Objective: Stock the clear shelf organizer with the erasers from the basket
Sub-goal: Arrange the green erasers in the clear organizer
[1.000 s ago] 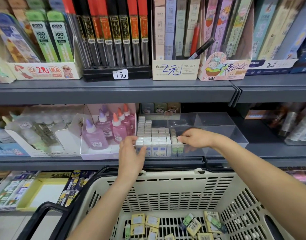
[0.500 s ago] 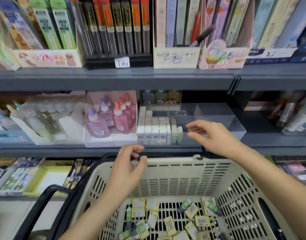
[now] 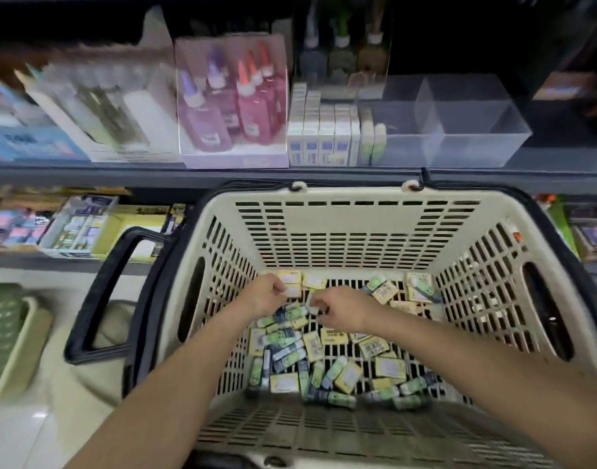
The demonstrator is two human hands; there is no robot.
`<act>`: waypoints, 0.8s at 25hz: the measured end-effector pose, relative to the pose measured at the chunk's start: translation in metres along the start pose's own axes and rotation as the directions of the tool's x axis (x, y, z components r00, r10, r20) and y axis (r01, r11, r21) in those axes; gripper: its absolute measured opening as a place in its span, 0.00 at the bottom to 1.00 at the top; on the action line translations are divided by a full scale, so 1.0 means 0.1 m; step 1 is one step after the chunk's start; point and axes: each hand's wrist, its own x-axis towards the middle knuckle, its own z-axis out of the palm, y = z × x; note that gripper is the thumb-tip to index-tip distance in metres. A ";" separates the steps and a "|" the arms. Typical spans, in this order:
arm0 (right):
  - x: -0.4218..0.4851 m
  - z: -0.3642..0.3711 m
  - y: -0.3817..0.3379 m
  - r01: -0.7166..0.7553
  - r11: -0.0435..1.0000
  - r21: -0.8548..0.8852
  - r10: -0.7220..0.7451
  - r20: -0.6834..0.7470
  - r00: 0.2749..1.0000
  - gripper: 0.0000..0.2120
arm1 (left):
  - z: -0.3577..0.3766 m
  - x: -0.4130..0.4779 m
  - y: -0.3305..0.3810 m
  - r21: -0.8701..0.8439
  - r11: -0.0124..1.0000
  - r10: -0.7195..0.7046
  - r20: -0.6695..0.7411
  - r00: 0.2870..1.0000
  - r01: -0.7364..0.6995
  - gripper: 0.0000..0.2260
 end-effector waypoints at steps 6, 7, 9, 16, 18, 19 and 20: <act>0.31 0.25 -0.13 0.002 0.992 -0.128 -0.016 -0.111 0.994 0.12 | 0.06 -0.01 -0.11 0.070 0.994 -0.084 0.014 0.996 0.083 0.07; 0.30 0.24 -0.10 -0.003 0.995 -0.102 -0.009 -0.117 0.993 0.12 | 0.08 -0.04 -0.11 0.170 0.982 -0.099 0.076 0.992 0.085 0.07; 0.23 0.19 0.00 -0.033 0.999 -0.005 0.032 -0.134 0.990 0.10 | 0.14 -0.10 -0.11 0.429 0.903 -0.128 0.207 0.970 0.027 0.14; -0.02 0.01 0.17 -0.054 0.755 0.654 0.143 -0.083 0.986 0.07 | 0.12 -0.10 -0.08 0.299 0.950 0.018 0.230 0.973 -0.088 0.07; -0.03 -0.02 0.14 -0.056 0.709 0.703 0.136 -0.059 0.989 0.05 | 0.09 -0.09 0.01 0.057 0.993 0.094 0.182 0.979 -0.106 0.07; -0.03 -0.02 0.12 -0.061 0.701 0.710 0.148 -0.061 0.987 0.04 | 0.08 -0.08 0.04 -0.050 0.992 0.119 0.155 0.981 -0.113 0.08; -0.03 -0.02 0.12 -0.068 0.695 0.716 0.167 -0.069 0.983 0.05 | 0.07 -0.08 0.08 -0.151 0.983 0.129 0.140 0.982 -0.107 0.09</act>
